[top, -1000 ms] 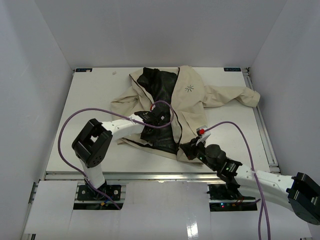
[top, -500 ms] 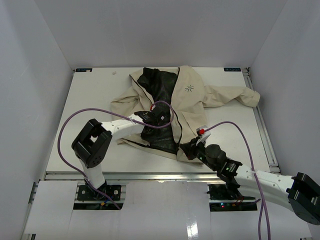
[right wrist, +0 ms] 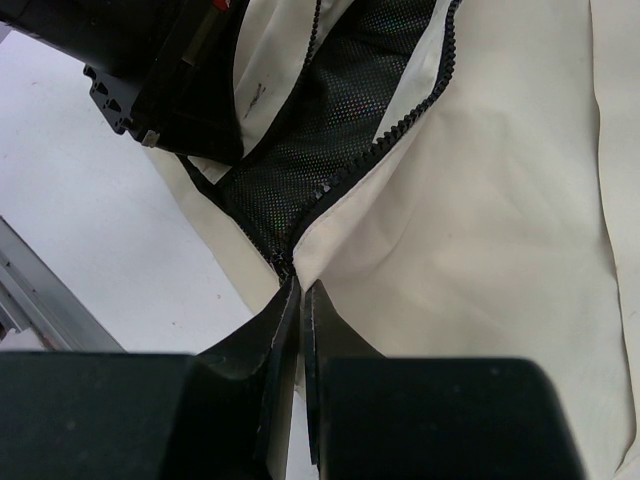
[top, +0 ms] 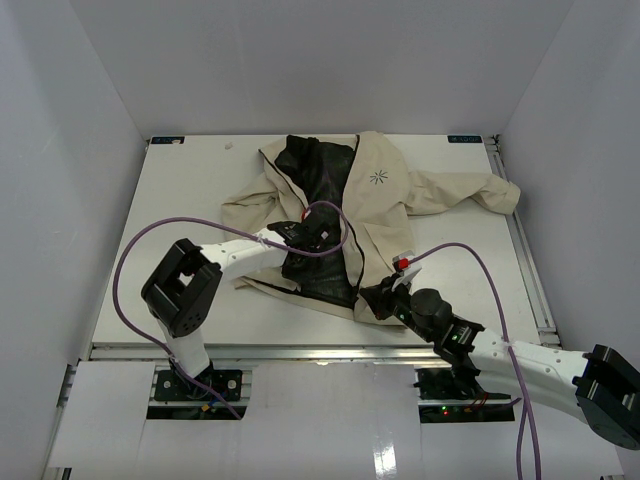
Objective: Zip up the jacket
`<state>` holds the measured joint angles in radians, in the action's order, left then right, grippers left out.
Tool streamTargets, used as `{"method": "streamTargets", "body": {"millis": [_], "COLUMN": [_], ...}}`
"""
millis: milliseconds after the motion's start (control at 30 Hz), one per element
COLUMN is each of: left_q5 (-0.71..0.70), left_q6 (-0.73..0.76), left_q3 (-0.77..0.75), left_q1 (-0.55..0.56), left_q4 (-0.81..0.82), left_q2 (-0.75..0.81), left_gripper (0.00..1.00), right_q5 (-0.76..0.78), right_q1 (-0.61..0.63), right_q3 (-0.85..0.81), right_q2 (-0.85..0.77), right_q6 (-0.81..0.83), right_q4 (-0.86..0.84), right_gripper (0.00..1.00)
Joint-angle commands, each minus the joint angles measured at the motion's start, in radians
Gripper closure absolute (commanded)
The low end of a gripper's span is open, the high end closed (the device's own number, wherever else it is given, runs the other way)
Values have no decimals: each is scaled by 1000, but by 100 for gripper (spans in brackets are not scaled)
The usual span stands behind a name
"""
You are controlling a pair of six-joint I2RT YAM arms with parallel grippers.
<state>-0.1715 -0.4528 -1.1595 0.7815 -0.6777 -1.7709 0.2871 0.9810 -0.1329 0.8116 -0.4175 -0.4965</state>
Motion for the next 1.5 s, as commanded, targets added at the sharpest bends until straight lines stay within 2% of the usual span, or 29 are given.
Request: {"method": "streamTargets", "body": {"millis": [0,200,500,667,733,767,800,833,1000,1067,1100,1133,1167,1233,1467], "left_q5": [40,145,331,375,375,376,372,363,353,357,342,338,332,320,302], "left_q6": [9,36,65,65,68,68,68,69,59,62,60,65,67,68,73], "left_q3": [-7,34,169,193,190,194,199,206,216,207,204,206,209,216,232], "left_q1": [9,9,9,9,7,8,9,9,8,9,7,8,9,7,7], "left_q4": [13,127,442,494,487,489,491,492,485,466,458,454,454,452,465], "left_q2": [81,159,275,284,279,275,272,268,260,260,263,274,282,304,357], "left_gripper": [100,100,100,100,81,76,82,97,100,90,68,64,65,100,100], "right_q5": [21,-13,-96,-137,-134,-131,-128,-125,-119,-111,-111,-109,-109,-115,-122], "right_q1": [-5,-5,-6,-7,-7,-7,-6,-6,-7,-7,-7,-7,-7,-7,-6], "right_q3": [-30,-36,-80,-91,-84,-81,-79,-78,-70,-68,-69,-71,-72,-78,-95], "right_q2": [15,26,-4,1,7,10,12,13,10,11,12,16,19,28,65], "right_q6": [15,14,16,14,11,9,7,5,-3,-3,-1,-4,-5,-6,1], "right_q4": [-45,-63,-81,-86,-91,-91,-91,-91,-84,-83,-85,-85,-86,-92,-97], "right_gripper": [92,92,92,92,92,92,92,92,92,92,92,92,92,92,92]}}
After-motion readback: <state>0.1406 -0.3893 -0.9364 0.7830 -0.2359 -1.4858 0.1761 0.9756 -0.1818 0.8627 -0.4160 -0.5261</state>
